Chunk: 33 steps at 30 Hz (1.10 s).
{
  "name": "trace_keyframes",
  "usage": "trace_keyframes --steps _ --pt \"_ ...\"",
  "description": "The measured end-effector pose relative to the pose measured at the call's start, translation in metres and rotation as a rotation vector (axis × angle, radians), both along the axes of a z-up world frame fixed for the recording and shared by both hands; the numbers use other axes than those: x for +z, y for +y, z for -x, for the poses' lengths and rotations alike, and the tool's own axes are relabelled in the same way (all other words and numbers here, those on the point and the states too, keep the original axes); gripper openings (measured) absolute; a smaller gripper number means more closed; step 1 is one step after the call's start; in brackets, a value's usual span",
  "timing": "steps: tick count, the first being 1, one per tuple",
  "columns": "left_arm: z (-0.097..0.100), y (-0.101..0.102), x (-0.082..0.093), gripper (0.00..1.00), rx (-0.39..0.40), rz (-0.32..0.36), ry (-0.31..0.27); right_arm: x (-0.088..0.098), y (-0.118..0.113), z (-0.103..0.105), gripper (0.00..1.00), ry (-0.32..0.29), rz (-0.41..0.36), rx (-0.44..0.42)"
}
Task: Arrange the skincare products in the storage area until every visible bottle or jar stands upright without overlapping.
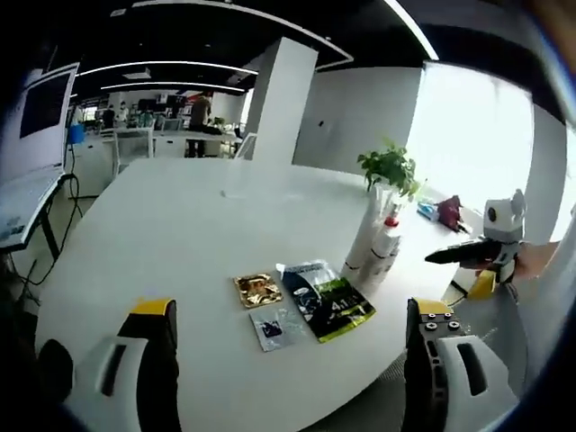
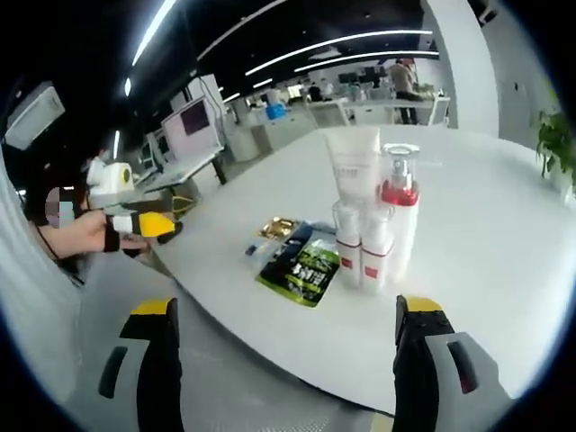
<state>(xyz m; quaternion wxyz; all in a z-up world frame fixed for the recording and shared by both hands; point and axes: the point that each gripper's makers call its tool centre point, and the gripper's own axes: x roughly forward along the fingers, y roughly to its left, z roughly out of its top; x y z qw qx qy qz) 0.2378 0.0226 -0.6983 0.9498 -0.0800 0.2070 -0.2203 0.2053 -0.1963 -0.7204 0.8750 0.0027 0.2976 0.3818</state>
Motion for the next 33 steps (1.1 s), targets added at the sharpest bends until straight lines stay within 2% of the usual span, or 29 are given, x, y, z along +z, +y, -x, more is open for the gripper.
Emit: trace_keyframes --steps 1,2,3,4,5,7,9,10,11,13,15,18,22,33 --pt "0.003 -0.008 0.005 0.99 -0.005 0.016 0.001 0.0 0.0 0.0 1.0 0.0 -0.004 -0.003" --pt "0.005 -0.008 0.003 0.99 -0.008 0.007 -0.006 0.0 -0.001 0.0 1.0 0.002 -0.006 -0.005" --pt "0.005 -0.007 -0.001 0.99 -0.022 -0.025 -0.011 0.0 -0.001 0.0 1.0 0.003 -0.007 -0.007" --pt "0.008 -0.007 -0.008 0.99 -0.034 -0.053 0.03 0.0 -0.002 -0.001 1.0 0.006 -0.009 -0.012" --pt "0.009 -0.009 -0.012 0.99 -0.053 -0.055 0.046 -0.001 -0.004 -0.001 1.0 0.008 -0.012 -0.016" --pt "0.006 -0.013 -0.009 0.99 -0.081 -0.062 -0.005 0.0 -0.003 -0.003 1.0 0.007 -0.018 -0.029" --pt "0.006 -0.014 -0.016 0.99 -0.092 -0.079 0.015 -0.001 -0.005 -0.004 1.0 0.01 -0.024 -0.038" --pt "0.008 -0.012 -0.02 0.99 -0.087 -0.075 0.049 -0.003 -0.007 -0.006 1.0 0.012 -0.024 -0.041" --pt "0.008 -0.01 -0.018 0.99 -0.078 -0.066 0.049 -0.004 -0.007 -0.006 1.0 0.013 -0.023 -0.042" --pt "0.004 -0.003 -0.011 0.99 -0.03 -0.003 0.034 -0.003 -0.007 -0.006 1.0 0.015 -0.021 -0.043" --pt "0.003 0.004 -0.011 0.99 0.008 0.031 0.046 -0.004 -0.007 -0.006 1.0 0.019 -0.018 -0.042" --pt "0.004 0.005 -0.01 0.99 0.016 0.025 0.041 -0.003 -0.005 -0.004 1.0 0.023 -0.014 -0.034" --pt "0.01 -0.009 -0.015 0.99 -0.043 -0.056 0.044 -0.003 -0.003 -0.002 1.0 0.025 -0.011 -0.022" --pt "0.009 0.0 -0.018 0.99 -0.026 -0.045 0.052 -0.004 -0.001 0.001 1.0 0.039 -0.013 -0.01"
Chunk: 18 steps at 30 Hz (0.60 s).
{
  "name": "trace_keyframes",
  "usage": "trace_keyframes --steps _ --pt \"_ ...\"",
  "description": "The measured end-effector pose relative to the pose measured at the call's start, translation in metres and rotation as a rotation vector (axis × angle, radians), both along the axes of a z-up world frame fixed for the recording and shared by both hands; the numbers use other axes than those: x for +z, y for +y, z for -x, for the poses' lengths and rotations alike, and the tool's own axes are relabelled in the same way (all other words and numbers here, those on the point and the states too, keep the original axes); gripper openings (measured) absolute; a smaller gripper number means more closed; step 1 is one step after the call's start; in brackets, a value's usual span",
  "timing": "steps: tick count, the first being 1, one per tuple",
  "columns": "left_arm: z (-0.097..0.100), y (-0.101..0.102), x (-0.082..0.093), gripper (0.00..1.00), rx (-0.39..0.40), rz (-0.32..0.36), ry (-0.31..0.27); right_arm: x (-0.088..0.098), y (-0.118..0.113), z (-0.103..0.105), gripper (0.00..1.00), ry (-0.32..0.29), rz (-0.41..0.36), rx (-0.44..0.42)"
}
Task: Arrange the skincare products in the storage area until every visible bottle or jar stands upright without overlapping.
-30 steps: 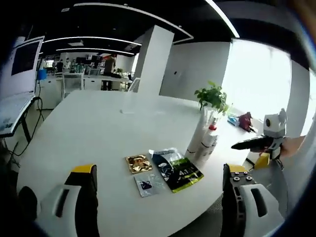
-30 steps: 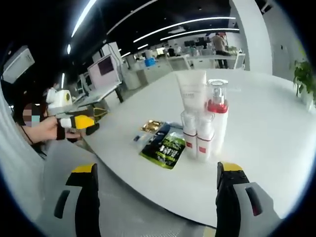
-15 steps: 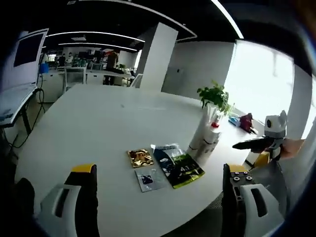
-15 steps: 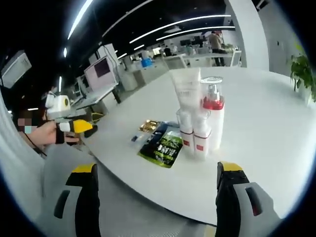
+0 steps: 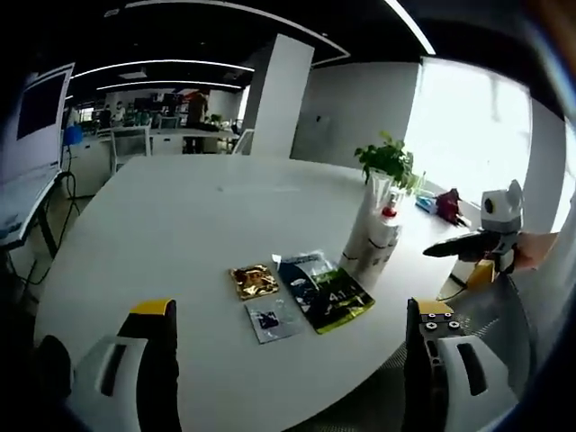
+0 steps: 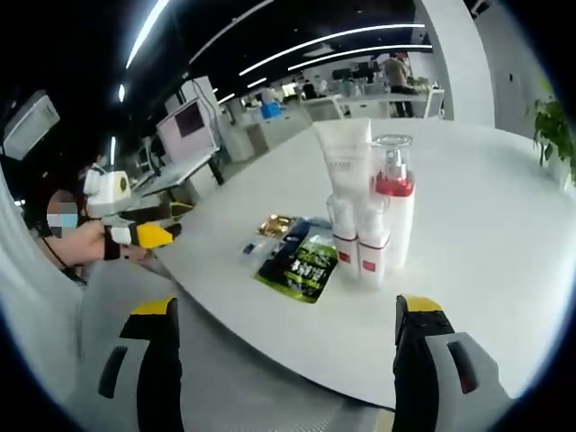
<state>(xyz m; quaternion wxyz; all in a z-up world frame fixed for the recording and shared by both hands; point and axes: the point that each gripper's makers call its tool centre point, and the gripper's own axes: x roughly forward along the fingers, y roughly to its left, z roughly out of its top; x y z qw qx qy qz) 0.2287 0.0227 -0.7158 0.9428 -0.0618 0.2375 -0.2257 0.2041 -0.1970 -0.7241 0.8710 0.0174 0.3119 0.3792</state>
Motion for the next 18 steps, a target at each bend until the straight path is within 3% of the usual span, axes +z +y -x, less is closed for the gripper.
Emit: trace_keyframes --steps 18 --pt "0.0014 -0.0034 -0.0056 0.99 -0.01 -0.024 0.016 -0.0001 -0.0019 -0.0008 1.0 -0.001 -0.008 -0.006"
